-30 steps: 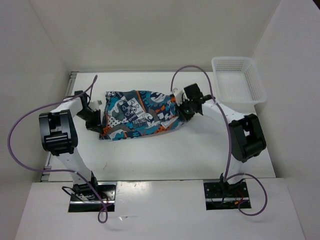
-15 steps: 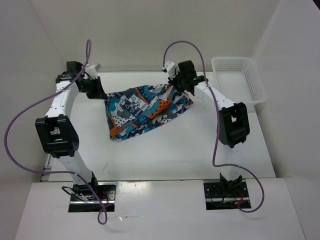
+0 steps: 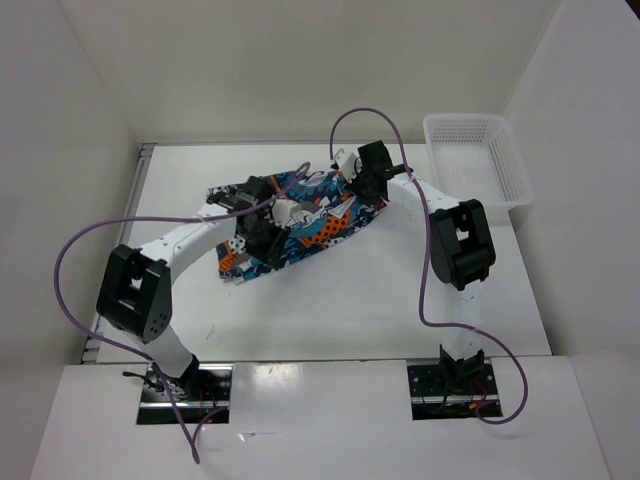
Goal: Fold and stack the shorts
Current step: Fold the shorts
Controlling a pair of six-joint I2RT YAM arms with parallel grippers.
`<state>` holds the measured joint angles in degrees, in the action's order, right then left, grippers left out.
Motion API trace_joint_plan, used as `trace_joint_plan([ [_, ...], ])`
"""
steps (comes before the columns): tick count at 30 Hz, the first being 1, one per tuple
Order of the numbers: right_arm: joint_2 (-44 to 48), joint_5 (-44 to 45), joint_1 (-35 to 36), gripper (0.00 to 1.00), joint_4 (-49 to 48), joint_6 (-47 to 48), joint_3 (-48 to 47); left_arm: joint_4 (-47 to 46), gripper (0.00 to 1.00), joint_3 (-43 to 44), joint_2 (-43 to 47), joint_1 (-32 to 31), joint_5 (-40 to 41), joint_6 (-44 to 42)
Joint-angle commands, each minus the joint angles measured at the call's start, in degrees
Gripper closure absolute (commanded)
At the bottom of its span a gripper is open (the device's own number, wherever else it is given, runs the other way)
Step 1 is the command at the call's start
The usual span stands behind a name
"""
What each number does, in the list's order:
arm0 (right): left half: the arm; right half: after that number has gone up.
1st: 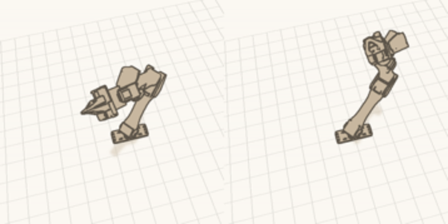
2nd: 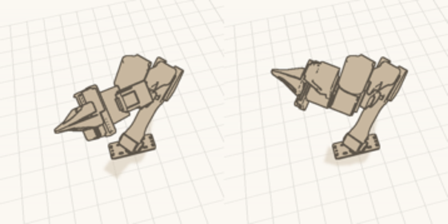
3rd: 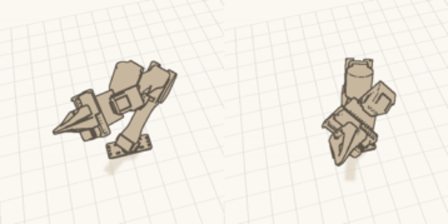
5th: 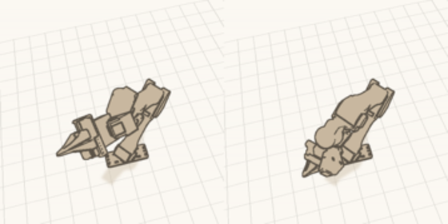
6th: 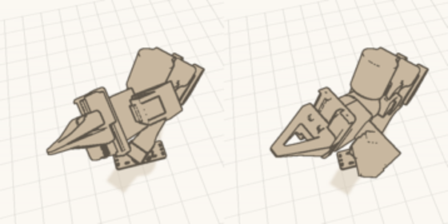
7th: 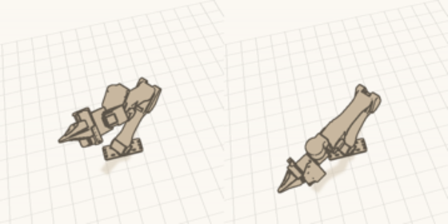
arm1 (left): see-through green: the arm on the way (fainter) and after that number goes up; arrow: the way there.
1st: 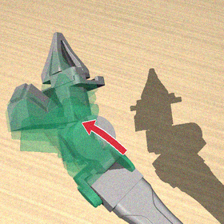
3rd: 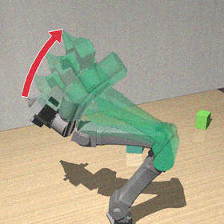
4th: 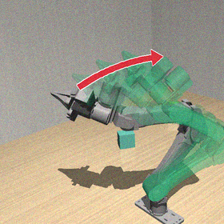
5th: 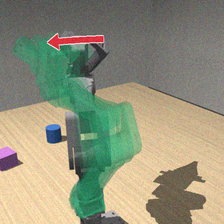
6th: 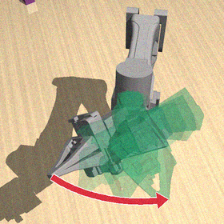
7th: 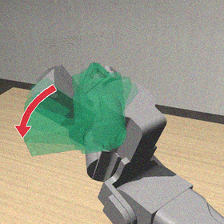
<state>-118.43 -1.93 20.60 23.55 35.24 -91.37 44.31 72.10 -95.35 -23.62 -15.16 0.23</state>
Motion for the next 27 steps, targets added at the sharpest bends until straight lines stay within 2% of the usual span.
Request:
trace_joint_plan([
  [1, 2.42, 1.41, -0.30, 1.00, -1.84, 0.35, 0.58, -1.68, 0.58, -3.96, 2.71, -5.90, 11.25, -0.23],
  [3, 2.94, 1.93, -0.30, 1.00, -1.84, 0.35, 0.58, -5.71, 0.58, -7.21, 3.41, -9.85, 16.80, -0.23],
  [4, 2.94, 1.93, -0.30, 1.00, -1.84, -0.34, 0.58, -7.82, 0.58, -11.32, 4.20, -10.74, 23.61, -0.23],
  [5, 2.94, 1.93, -0.30, 1.00, -1.84, -0.35, 0.58, -11.23, 0.58, -13.10, 4.21, -11.27, 26.38, -0.23],
  [12, 4.17, 1.41, -0.30, 1.00, -1.84, -0.35, 0.58, -18.99, 0.59, -20.15, 4.74, -11.28, 36.86, -0.23],
  [18, 5.40, 0.88, -0.30, 1.00, -1.84, -0.35, 1.63, -20.06, 0.54, -19.97, 3.42, -11.28, 37.48, -0.23],
  [27, 5.93, 0.26, -0.30, 1.00, -1.31, -0.35, 1.64, -21.21, 0.53, -20.50, 0.08, -5.04, 36.00, -0.23],
])
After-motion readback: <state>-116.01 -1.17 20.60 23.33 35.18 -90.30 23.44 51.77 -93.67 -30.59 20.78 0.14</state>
